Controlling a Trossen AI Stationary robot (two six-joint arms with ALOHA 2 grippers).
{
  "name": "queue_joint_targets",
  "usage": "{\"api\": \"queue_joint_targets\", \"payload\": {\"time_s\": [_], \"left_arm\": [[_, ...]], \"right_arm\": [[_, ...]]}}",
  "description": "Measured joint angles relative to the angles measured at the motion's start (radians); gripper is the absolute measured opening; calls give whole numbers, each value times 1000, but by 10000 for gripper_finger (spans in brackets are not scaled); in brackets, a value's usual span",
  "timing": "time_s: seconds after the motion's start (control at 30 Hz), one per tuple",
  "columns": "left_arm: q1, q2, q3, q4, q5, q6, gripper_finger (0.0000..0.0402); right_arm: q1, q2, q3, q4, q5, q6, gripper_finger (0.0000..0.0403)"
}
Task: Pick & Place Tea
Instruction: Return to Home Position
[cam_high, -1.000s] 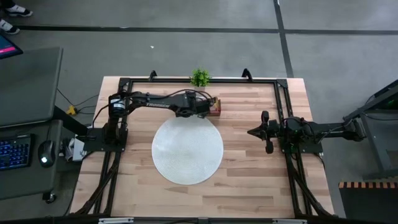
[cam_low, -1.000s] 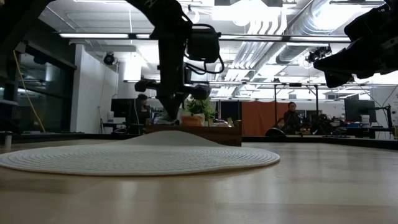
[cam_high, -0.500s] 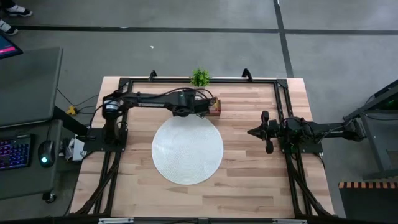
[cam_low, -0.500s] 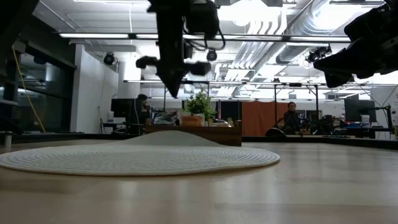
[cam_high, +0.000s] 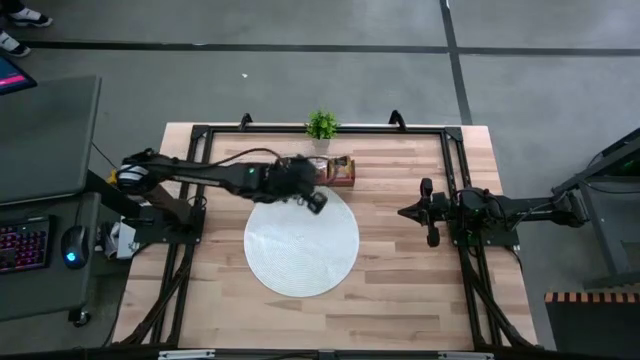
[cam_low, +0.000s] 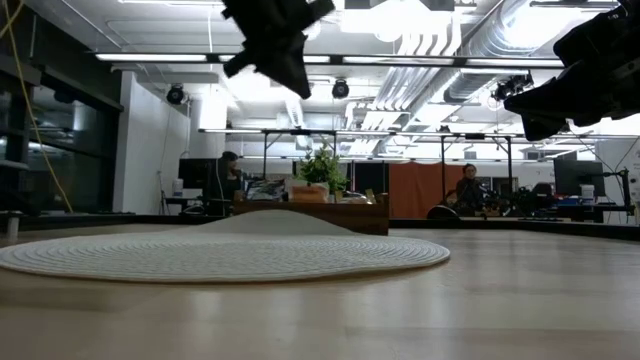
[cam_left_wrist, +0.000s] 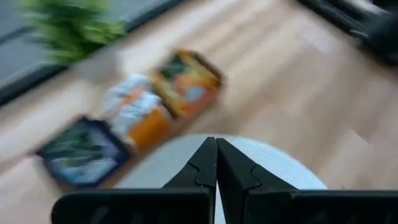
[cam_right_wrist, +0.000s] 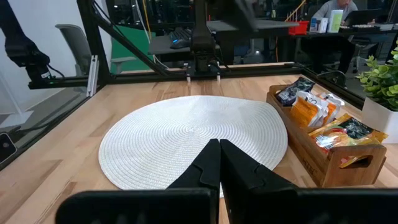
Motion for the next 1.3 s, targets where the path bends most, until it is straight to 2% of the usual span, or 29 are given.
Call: {"api": "queue_joint_targets", "payload": {"time_s": [0.17, 0.3, 0.53, 0.63, 0.73, 0.87, 1.1, 1.3], "left_arm": [[-17, -87, -245, 405, 258, 165, 0], [-20, -109, -405, 728, 454, 245, 0], [-21, -110, -658, 1279, 584, 380, 0], [-26, -141, -752, 1425, 622, 378, 0], [-25, -197, -827, 1423, 638, 379, 0], [-23, -337, -910, 1413, 660, 429, 0], [-23, -670, -1042, 1161, 647, 460, 0], [-23, -946, -1046, 850, 611, 555, 0]], "right_arm": [[0, 0, 0, 0, 0, 0, 1], [0, 0, 0, 0, 0, 0, 1], [0, 0, 0, 1, 0, 0, 1], [0, 0, 0, 0, 0, 0, 1], [0, 0, 0, 1, 0, 0, 1], [0, 0, 0, 0, 0, 0, 1], [0, 0, 0, 0, 0, 0, 1], [0, 0, 0, 1, 0, 0, 1]]}}
